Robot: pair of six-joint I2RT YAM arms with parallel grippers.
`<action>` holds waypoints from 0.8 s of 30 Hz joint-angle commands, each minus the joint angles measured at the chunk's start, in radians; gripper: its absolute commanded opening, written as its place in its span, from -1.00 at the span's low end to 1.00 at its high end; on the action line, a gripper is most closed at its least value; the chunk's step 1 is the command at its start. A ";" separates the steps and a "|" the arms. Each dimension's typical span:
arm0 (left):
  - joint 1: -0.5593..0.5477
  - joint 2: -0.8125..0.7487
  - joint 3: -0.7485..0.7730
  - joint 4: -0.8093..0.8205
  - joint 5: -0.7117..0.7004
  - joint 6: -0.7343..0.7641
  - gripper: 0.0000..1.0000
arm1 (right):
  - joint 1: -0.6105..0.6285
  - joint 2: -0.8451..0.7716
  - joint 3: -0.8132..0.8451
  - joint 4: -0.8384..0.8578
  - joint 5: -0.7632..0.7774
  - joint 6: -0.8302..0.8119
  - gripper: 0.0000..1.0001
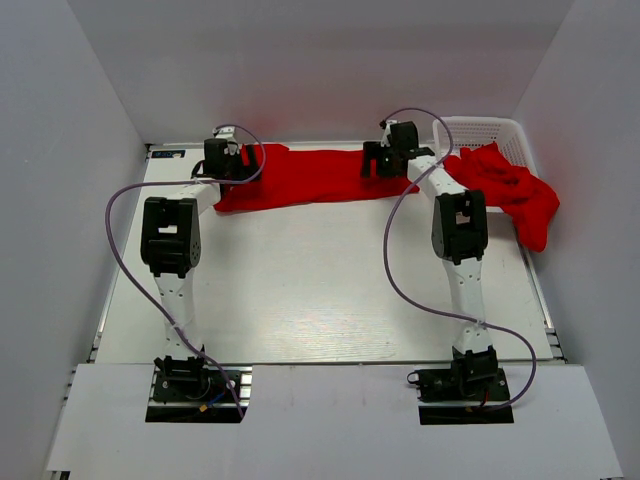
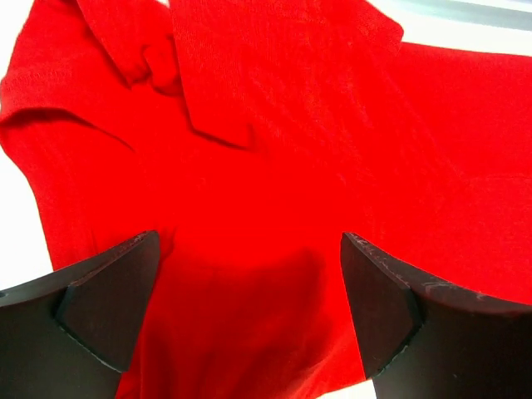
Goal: Fold and stack the t-shirts
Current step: Fold the other side of the tshirt into a rectangle
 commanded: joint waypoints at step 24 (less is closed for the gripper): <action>0.007 0.023 0.092 -0.125 -0.051 -0.003 1.00 | -0.063 -0.033 -0.015 0.356 0.078 -0.126 0.81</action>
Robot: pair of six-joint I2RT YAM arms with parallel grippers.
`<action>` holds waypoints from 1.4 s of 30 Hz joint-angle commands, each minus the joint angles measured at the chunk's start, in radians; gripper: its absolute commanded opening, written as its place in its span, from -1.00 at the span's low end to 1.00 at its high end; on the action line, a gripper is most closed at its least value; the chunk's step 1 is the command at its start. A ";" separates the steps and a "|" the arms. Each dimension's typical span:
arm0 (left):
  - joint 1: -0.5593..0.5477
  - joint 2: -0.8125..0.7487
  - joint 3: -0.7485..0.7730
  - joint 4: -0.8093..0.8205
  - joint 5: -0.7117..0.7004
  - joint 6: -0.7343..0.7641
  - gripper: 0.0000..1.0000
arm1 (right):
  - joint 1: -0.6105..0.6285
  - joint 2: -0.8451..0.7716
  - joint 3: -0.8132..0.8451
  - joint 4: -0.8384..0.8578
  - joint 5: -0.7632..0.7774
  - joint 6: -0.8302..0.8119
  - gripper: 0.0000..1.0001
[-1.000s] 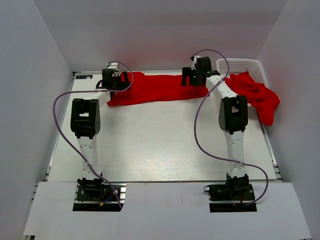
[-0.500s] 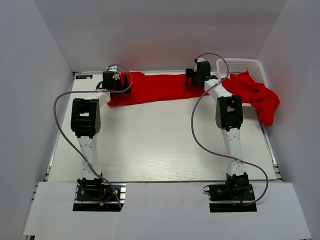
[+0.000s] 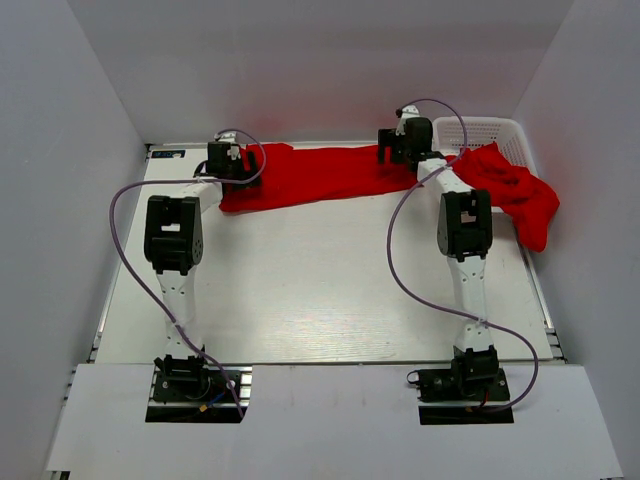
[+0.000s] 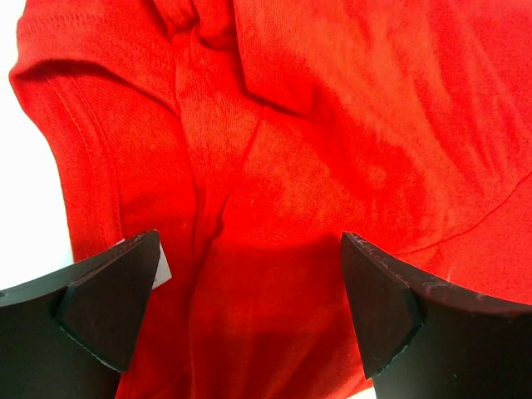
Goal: Fold and stack the t-shirts
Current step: Fold the other side of the tshirt into a rectangle, then rotate the tshirt 90 degrees
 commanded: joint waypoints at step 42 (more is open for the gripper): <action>-0.077 0.454 0.671 -0.129 0.270 -0.080 1.00 | 0.309 -0.692 -1.050 -0.564 -0.384 0.150 0.81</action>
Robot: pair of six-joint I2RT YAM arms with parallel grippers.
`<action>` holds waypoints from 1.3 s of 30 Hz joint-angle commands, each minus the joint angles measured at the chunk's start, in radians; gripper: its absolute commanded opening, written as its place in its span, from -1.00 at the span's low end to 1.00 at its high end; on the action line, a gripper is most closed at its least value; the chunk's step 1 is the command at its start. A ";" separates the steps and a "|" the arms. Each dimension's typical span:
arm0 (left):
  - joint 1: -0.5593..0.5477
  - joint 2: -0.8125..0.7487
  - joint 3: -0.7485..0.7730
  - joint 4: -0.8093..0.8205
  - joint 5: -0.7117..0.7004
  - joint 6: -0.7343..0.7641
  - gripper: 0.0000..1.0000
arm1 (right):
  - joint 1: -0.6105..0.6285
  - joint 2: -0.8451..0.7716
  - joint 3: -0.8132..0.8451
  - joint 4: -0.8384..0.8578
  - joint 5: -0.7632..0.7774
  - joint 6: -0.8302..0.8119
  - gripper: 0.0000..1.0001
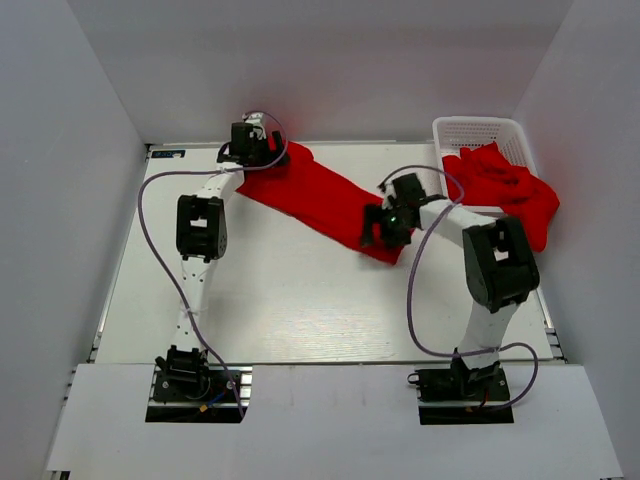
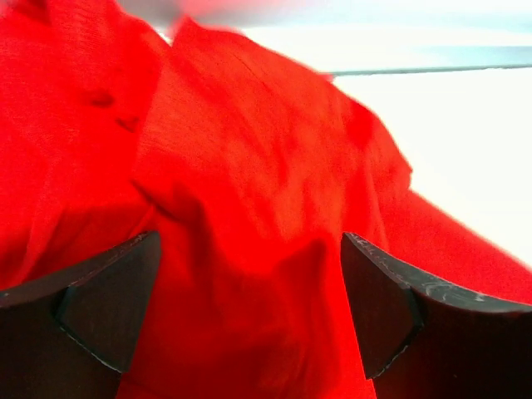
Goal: Fold and stack the t-shirts
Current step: Rotate the tshirt 90 degrees
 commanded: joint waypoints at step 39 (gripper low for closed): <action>-0.122 -0.207 0.104 0.154 0.009 -0.131 1.00 | 0.599 -0.265 0.118 -0.113 0.205 0.004 0.81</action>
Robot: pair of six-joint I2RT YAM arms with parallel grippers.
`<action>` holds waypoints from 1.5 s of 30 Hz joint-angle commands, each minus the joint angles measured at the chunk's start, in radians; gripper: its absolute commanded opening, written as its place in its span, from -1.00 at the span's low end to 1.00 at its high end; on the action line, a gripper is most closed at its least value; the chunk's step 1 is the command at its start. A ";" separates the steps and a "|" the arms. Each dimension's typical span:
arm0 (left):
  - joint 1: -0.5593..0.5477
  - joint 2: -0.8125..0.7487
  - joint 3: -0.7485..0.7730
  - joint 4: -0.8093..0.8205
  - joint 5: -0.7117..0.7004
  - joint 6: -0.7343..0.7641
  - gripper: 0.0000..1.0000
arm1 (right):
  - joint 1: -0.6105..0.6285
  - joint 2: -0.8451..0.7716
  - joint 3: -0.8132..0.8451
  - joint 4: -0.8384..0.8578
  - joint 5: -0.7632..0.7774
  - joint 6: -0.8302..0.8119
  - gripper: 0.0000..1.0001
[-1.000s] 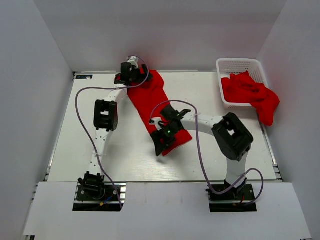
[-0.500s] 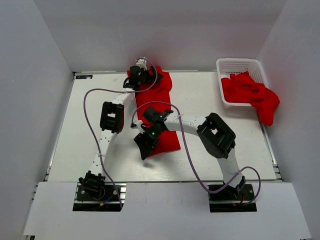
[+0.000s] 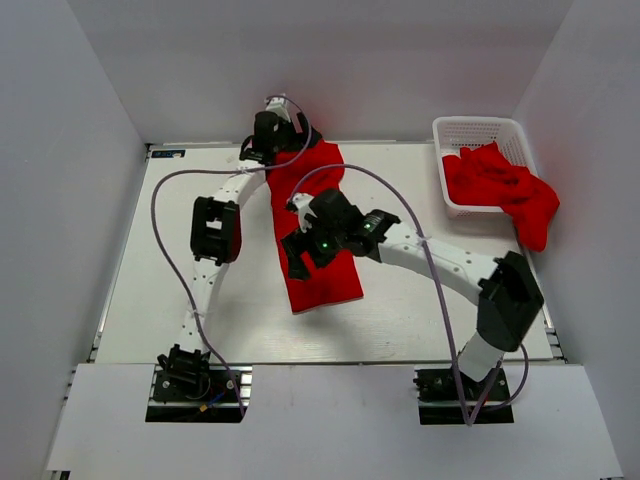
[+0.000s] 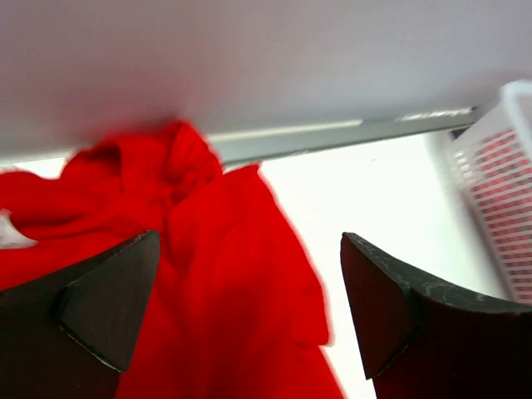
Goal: Fold and stack the t-shirts
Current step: Rotate the tshirt 90 degrees
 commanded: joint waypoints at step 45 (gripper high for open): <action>-0.196 -1.327 -1.519 -0.594 -0.300 -0.024 1.00 | -0.026 0.011 -0.289 -0.063 0.549 0.289 0.81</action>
